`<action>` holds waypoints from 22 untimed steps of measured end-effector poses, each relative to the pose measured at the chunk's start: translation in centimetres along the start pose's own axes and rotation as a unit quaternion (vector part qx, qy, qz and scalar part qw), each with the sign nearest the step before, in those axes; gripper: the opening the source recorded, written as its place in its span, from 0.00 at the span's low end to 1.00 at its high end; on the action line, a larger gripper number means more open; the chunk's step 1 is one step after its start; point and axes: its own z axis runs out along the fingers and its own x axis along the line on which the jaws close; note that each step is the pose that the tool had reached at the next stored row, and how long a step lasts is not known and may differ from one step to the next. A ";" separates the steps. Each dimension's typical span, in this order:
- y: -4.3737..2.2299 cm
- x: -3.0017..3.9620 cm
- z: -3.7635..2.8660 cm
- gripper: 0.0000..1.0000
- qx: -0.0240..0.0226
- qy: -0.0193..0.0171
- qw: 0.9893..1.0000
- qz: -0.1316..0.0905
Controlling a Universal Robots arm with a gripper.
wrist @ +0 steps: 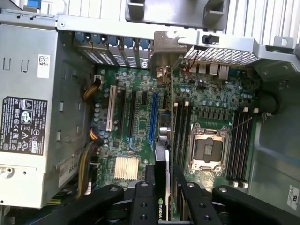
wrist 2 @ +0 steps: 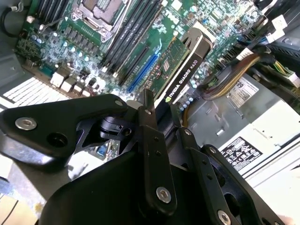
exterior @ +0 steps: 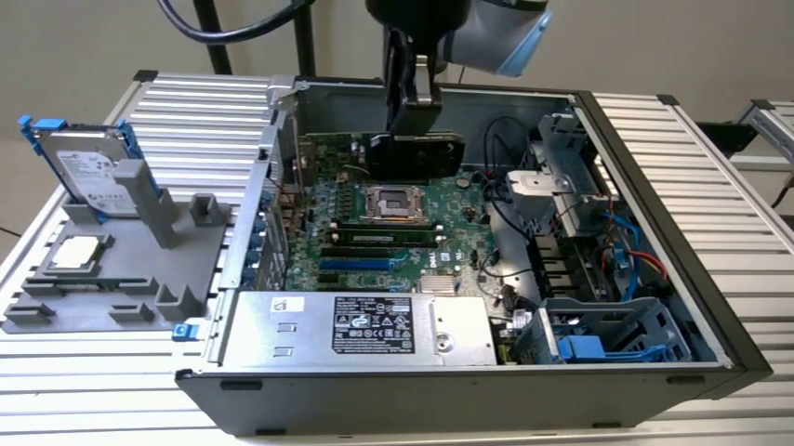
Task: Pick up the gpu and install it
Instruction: 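Insert the gpu into the slot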
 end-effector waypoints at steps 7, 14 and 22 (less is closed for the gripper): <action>-0.01 0.02 0.52 0.00 0.001 0.000 1.000 0.000; -0.02 0.03 0.97 0.00 0.002 0.000 1.000 0.000; -0.02 0.04 1.41 0.00 0.003 0.000 1.000 0.000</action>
